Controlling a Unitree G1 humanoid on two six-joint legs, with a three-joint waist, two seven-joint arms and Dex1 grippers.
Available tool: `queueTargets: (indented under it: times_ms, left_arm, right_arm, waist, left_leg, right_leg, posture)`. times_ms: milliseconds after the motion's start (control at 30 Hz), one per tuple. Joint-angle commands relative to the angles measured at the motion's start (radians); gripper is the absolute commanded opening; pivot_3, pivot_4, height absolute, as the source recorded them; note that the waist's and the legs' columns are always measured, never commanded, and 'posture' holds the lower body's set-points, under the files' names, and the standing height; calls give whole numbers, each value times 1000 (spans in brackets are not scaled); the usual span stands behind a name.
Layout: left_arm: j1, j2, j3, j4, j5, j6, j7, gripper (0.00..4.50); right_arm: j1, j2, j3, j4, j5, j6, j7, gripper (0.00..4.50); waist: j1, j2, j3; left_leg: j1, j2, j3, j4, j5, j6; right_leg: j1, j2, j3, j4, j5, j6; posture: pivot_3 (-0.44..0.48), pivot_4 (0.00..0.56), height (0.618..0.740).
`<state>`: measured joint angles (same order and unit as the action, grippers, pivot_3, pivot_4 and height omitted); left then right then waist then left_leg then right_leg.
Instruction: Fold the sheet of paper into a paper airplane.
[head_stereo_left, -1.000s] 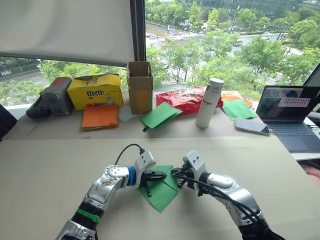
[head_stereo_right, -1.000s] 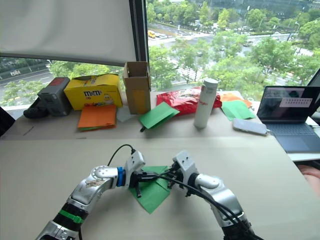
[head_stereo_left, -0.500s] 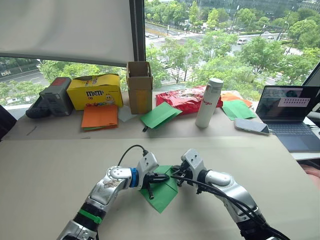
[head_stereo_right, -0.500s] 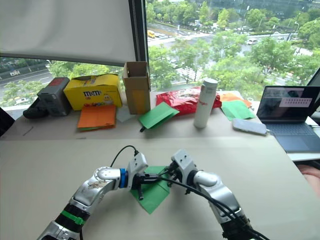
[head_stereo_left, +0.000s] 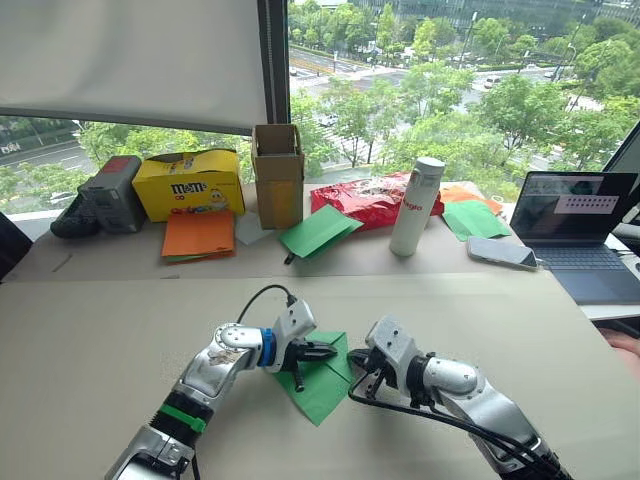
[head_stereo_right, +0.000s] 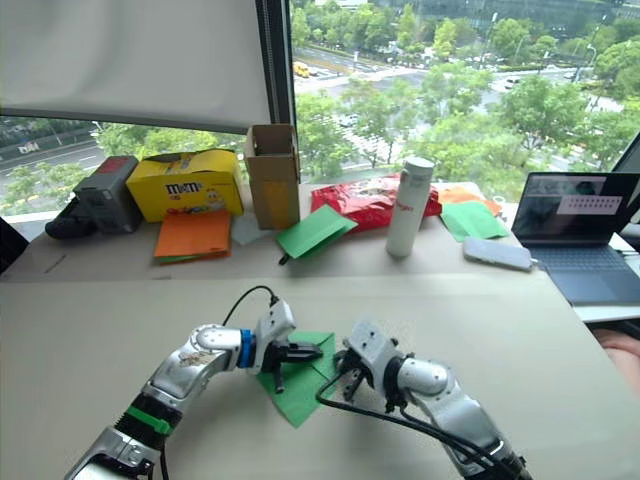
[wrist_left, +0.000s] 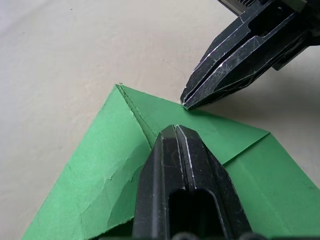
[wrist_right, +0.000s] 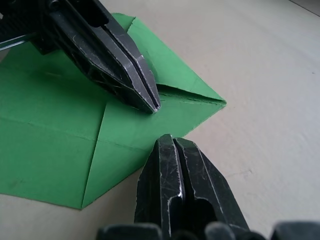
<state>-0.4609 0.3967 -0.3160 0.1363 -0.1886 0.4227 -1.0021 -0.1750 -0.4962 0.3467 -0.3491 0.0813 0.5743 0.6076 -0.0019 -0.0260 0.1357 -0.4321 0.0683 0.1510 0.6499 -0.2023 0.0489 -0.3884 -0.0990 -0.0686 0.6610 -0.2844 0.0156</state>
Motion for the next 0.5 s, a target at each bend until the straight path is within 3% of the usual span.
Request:
queueTargets:
  times_ms: [33,500]
  left_arm:
    - [-4,2,-22,20,20,8,-10,29]
    - [22,35,-39,0,23,17,-48,29]
  right_arm:
    - [24,-23,70,1,-40,0,30,0]
    - [84,-137,267,-96,-209,-31,132,0]
  waist:
    - [0,0,0]
    - [-2,-2,-5]
  left_leg:
    - [0,0,0,0,0,0]
    - [7,1,0,-4,-2,1]
  right_leg:
    - [0,0,0,0,0,0]
    - [2,0,0,-4,-1,-1]
  posture:
    - [0,150,739]
    - [0,150,739]
